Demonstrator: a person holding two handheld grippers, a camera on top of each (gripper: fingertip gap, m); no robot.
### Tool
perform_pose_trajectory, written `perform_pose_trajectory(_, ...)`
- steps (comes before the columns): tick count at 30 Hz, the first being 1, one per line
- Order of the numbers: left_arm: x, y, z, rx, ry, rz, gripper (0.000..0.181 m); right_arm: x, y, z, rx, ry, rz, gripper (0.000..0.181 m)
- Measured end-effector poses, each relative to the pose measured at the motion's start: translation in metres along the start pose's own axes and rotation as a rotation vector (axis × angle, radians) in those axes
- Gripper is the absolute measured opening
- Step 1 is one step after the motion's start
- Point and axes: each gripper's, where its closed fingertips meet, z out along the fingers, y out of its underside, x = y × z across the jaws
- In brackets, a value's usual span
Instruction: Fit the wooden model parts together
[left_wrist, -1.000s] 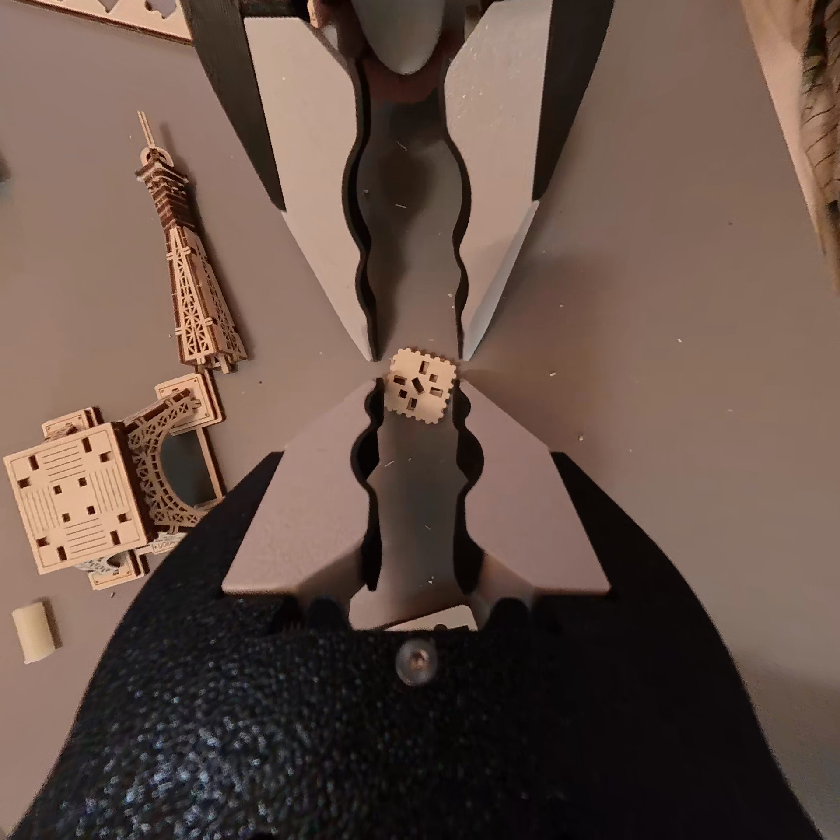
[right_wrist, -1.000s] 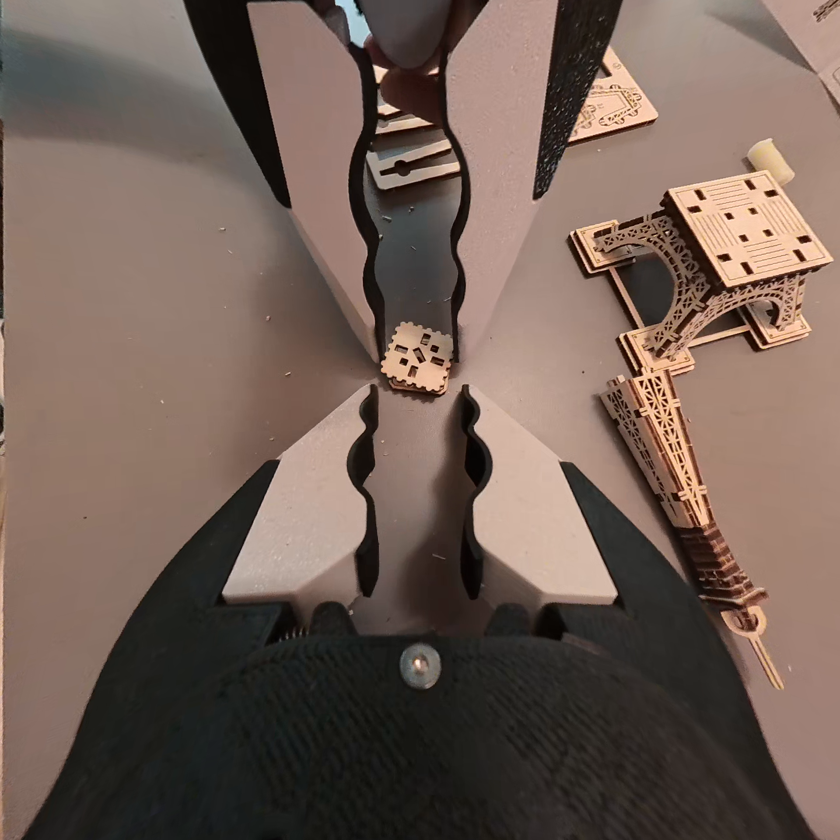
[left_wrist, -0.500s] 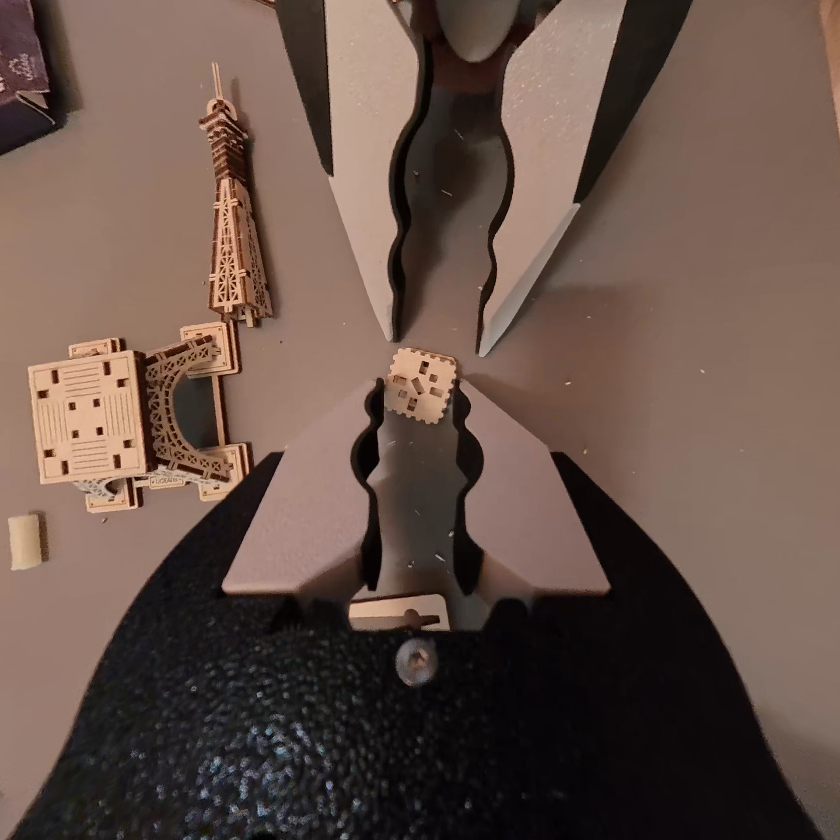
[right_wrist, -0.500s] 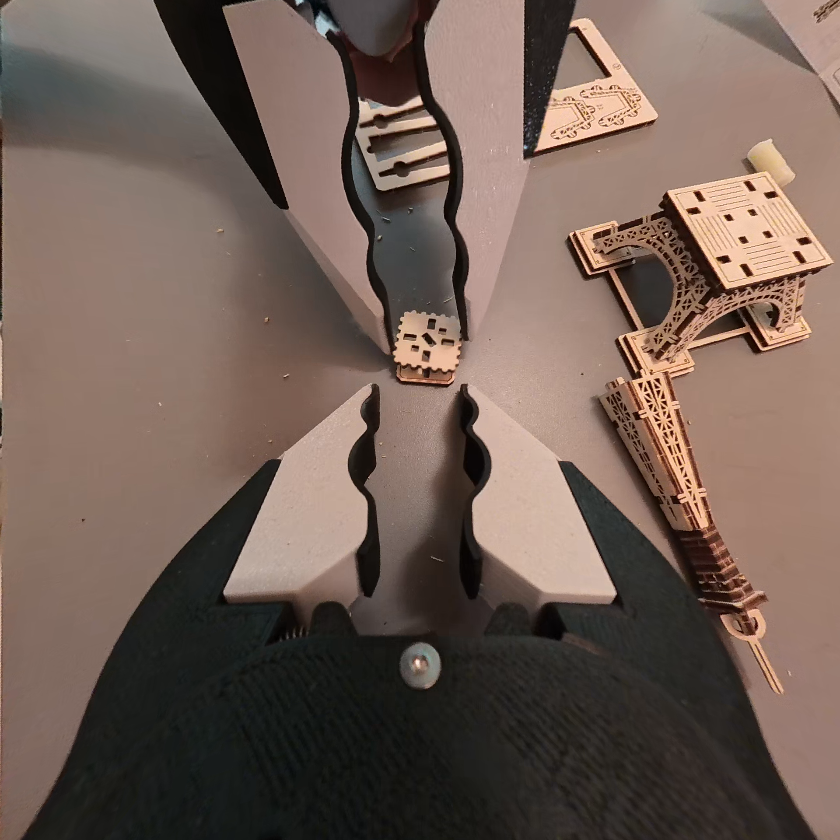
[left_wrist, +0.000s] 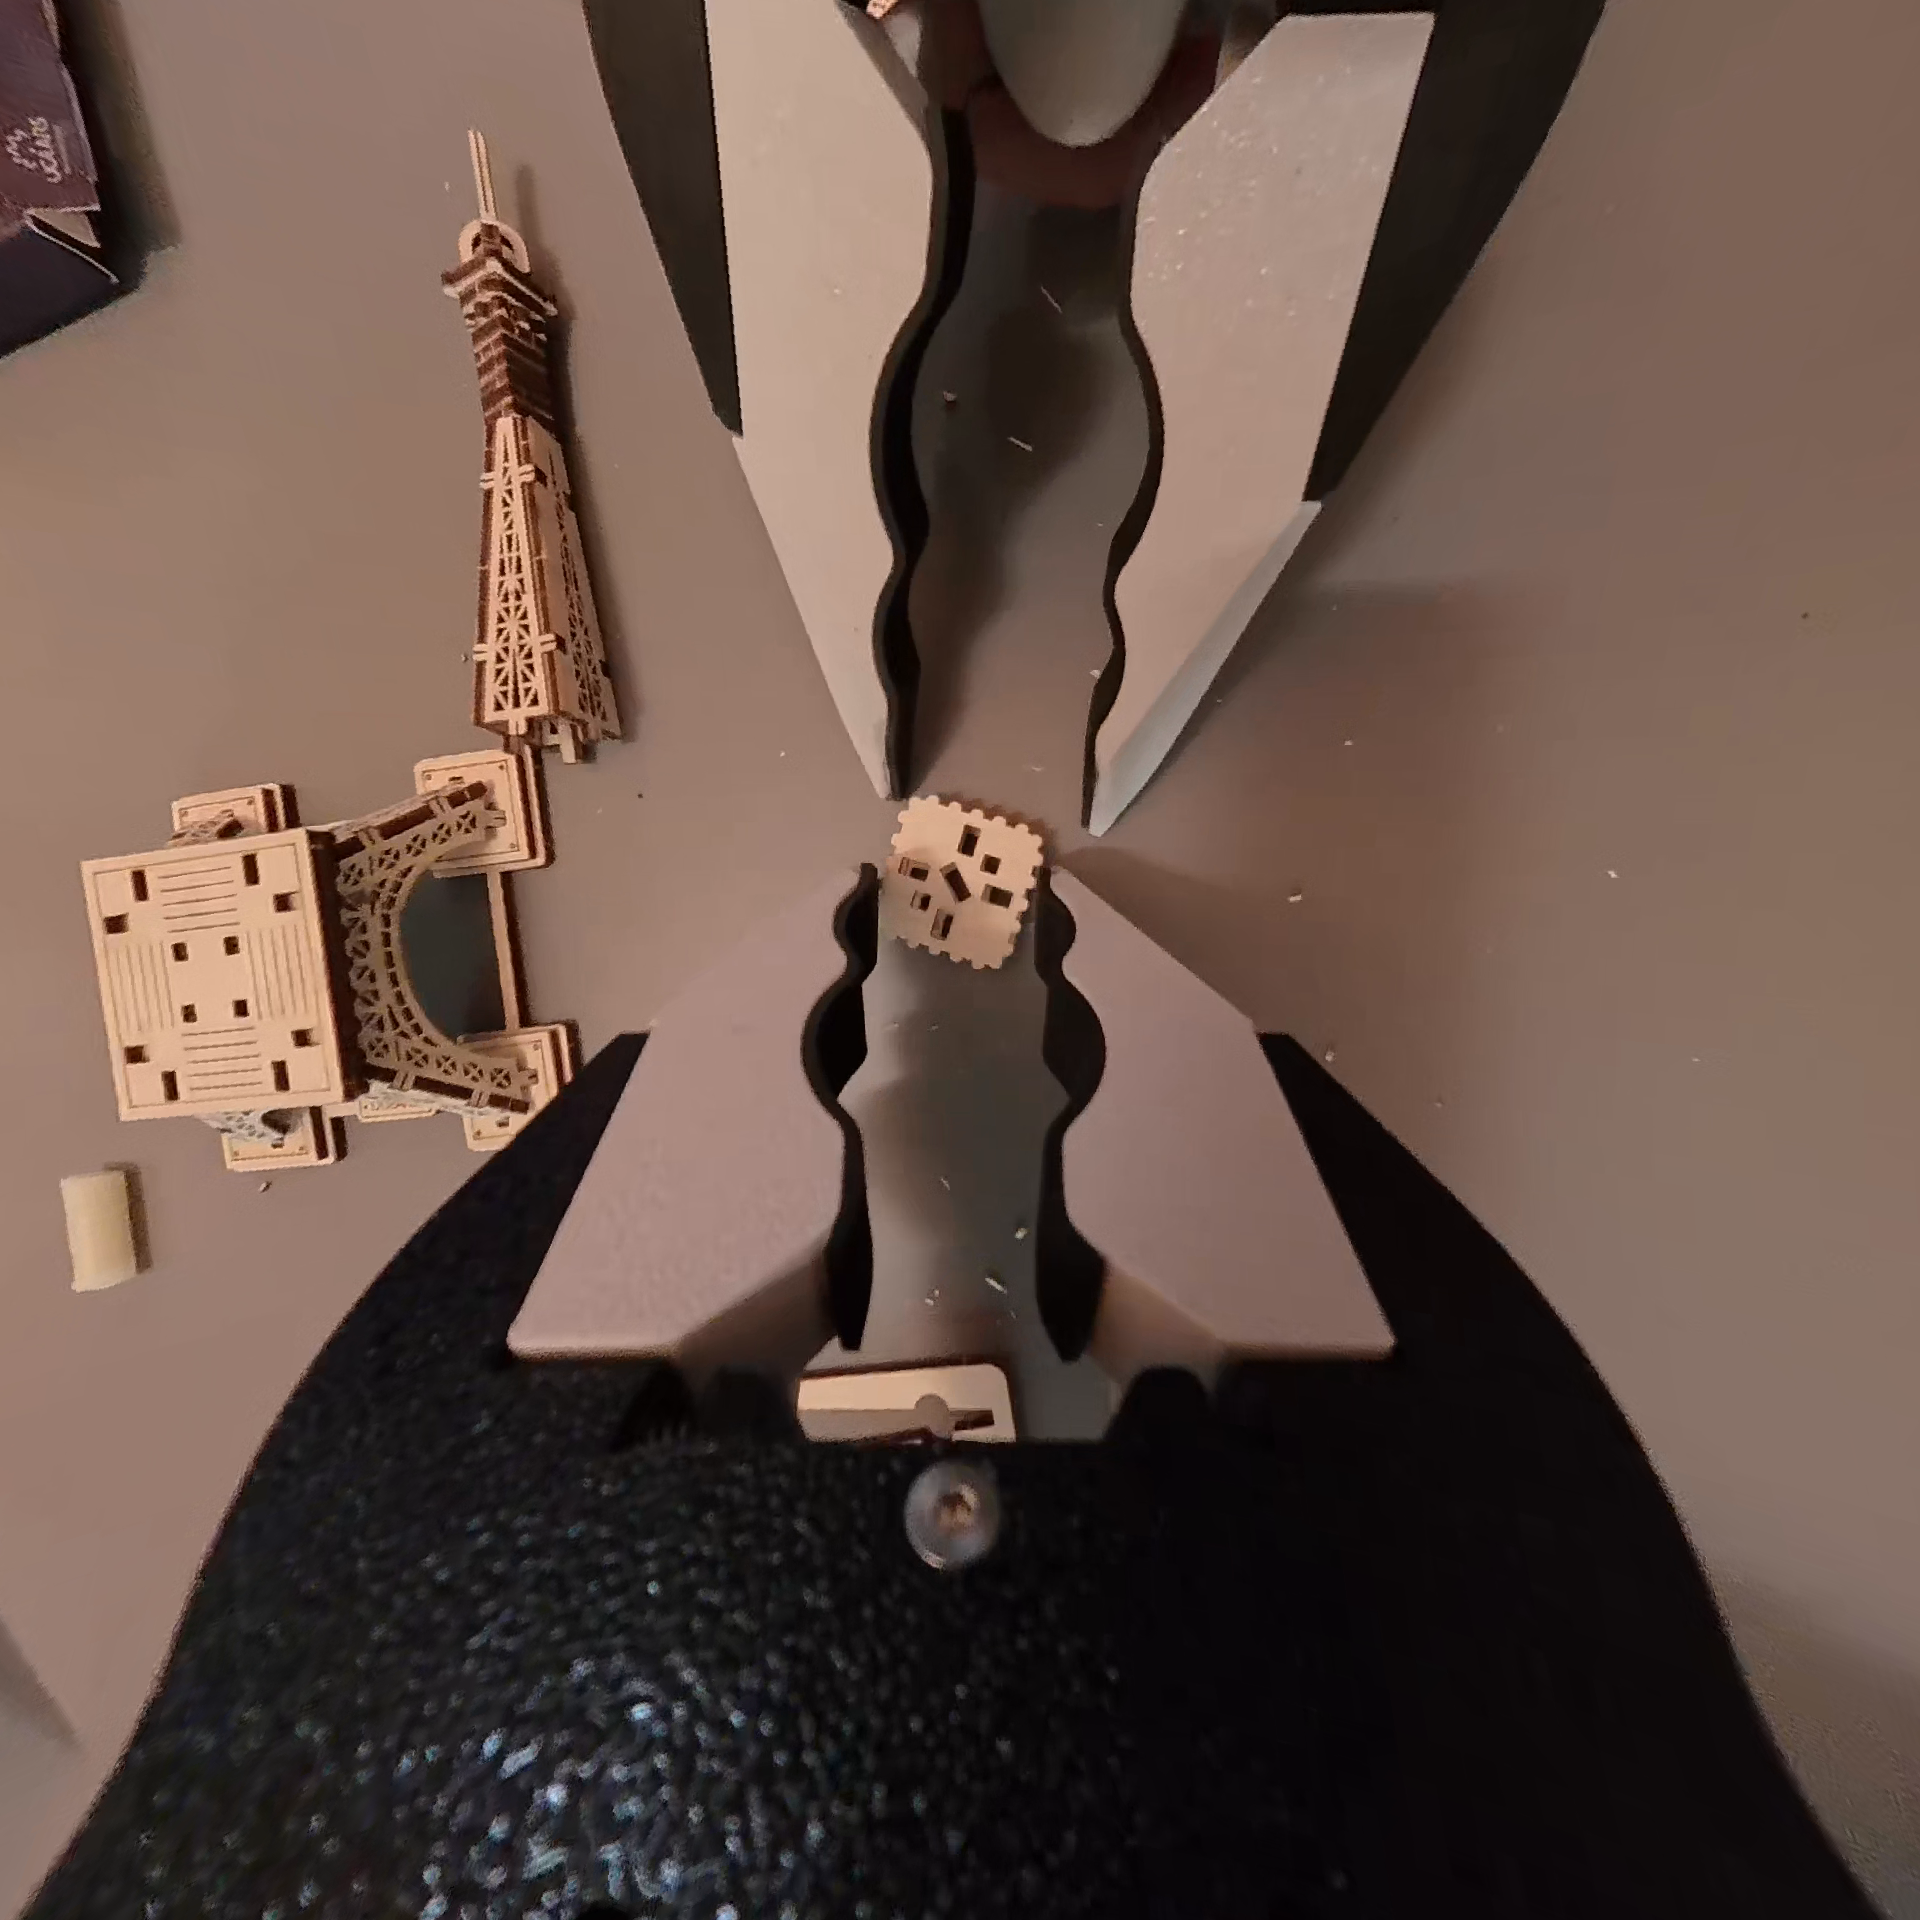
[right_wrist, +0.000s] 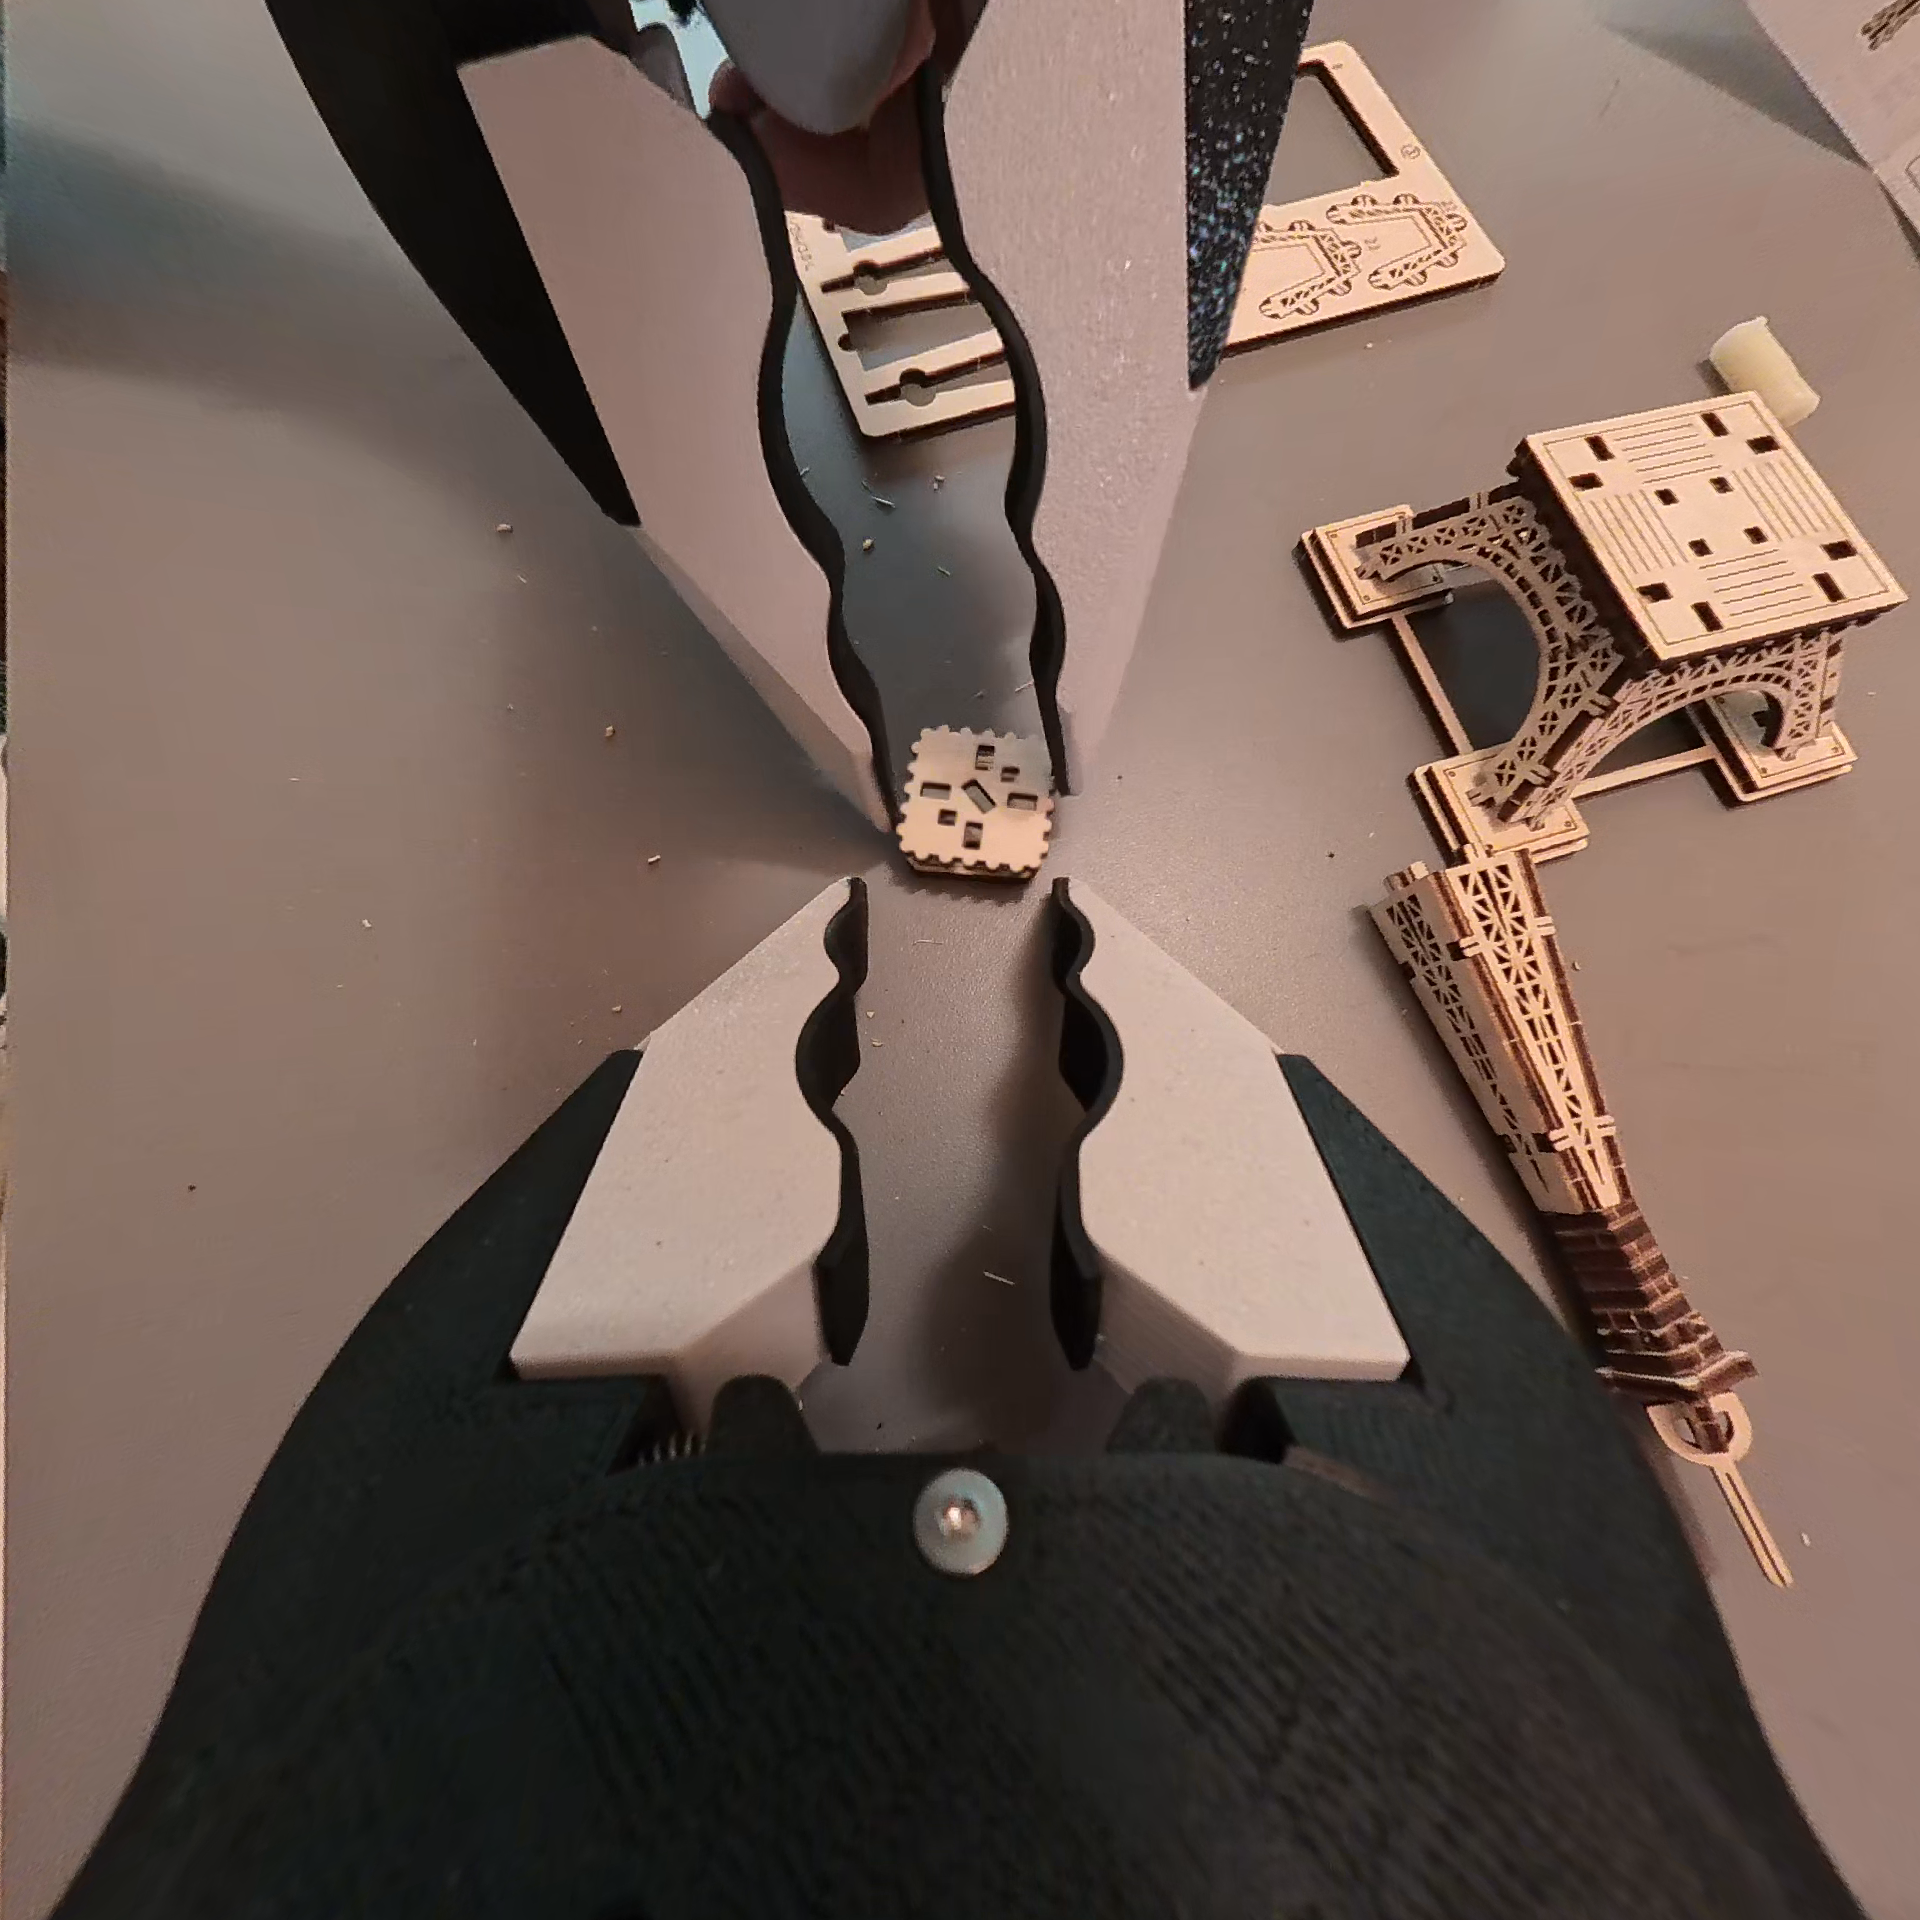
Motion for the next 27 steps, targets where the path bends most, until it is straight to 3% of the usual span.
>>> perform_pose_trajectory(16, -0.001, 0.002, -0.002, 0.006, -0.008, -0.025, 0.028, 0.0, -0.003, -0.001, 0.017, -0.015, 0.026, 0.047)
perform_pose_trajectory(20, 0.0, 0.001, -0.007, 0.034, 0.001, -0.038, 0.034, -0.002, -0.018, -0.004, 0.1, -0.054, 0.1, 0.043)
perform_pose_trajectory(27, -0.001, 0.006, -0.011, 0.054, 0.032, -0.038, 0.036, 0.002, -0.014, 0.002, 0.055, -0.002, 0.053, 0.044)
